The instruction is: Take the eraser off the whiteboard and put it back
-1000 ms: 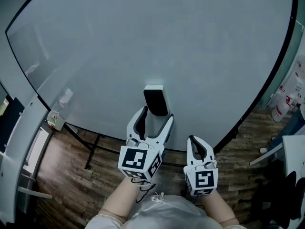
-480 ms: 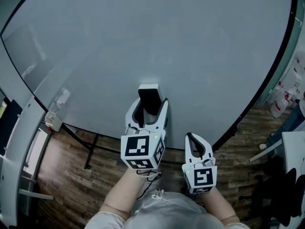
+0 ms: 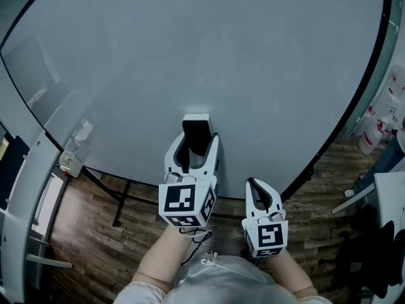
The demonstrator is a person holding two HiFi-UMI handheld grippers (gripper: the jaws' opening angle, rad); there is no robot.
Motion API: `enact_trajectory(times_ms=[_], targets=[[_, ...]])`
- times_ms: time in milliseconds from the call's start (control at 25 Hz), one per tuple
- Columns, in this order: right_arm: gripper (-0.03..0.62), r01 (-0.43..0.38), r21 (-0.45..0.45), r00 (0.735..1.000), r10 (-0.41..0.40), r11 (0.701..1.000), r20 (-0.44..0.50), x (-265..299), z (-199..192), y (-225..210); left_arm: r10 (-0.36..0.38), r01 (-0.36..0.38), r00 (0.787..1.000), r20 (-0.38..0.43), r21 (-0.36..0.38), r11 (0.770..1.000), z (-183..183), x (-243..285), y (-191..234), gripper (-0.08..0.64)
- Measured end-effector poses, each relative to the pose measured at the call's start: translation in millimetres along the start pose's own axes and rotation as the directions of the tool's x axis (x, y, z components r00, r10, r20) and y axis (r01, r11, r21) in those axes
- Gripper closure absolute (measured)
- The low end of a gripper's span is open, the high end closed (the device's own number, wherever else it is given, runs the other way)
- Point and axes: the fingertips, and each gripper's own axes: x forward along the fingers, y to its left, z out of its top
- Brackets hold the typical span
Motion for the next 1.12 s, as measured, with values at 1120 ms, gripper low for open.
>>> enact_trajectory(times_ms=[1120], targets=[[0.565, 0.083, 0.019, 0.996, -0.083, 0.996, -0.030, -27.6, -15.7, 44.6, -0.097, 0.102, 0.972, -0.215, 0.012, 0.995, -122.8, -129.1, 17.4, 0.298]])
